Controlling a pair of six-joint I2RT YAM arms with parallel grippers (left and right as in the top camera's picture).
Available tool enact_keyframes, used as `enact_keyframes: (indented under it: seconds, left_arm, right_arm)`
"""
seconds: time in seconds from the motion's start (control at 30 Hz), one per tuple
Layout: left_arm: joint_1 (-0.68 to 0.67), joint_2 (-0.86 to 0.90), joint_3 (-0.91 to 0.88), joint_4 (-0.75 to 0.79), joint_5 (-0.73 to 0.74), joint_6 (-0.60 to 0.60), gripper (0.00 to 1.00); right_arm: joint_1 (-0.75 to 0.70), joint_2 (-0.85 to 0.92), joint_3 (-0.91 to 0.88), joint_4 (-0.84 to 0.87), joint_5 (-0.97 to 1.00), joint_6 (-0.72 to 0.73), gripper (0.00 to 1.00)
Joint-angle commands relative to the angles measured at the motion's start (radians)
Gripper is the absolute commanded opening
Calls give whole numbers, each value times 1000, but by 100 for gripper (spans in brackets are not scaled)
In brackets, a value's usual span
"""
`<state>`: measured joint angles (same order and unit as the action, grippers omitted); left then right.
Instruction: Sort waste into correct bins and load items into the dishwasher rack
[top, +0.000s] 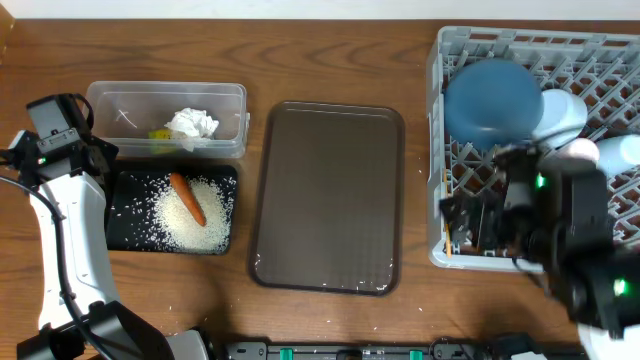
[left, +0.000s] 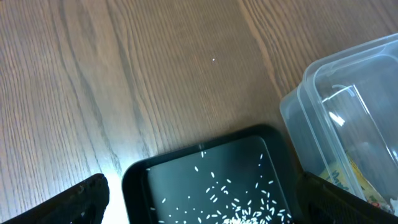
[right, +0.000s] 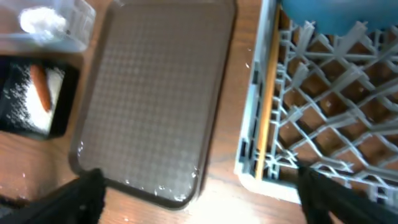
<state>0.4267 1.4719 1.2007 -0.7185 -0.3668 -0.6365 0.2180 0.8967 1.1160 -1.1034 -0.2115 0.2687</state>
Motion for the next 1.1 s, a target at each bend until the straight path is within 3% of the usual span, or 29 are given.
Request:
enact_keyframes:
  seconds: [0.0, 0.27, 0.53, 0.67, 0.8, 1.07]
  left_arm:
    - [4, -2, 0, -3, -18, -16, 97]
    - [4, -2, 0, -3, -18, -16, 97]
    - [4, -2, 0, -3, -18, -16, 97]
    - [4, -2, 0, -3, -18, -16, 97]
    - [4, -2, 0, -3, -18, -16, 97]
    - [4, -2, 0, -3, -18, -16, 97]
  right_arm:
    - [16, -79, -85, 27, -3, 43, 99]
    - [16, -107, -136, -19, 1, 94, 99]
    - [16, -107, -148, -3, 58, -90, 99]
    - [16, -107, -176, 43, 48, -102, 99]
    - [18, -111, -257, 208, 47, -116, 99]
    - [21, -299, -628, 737, 26, -159, 99]
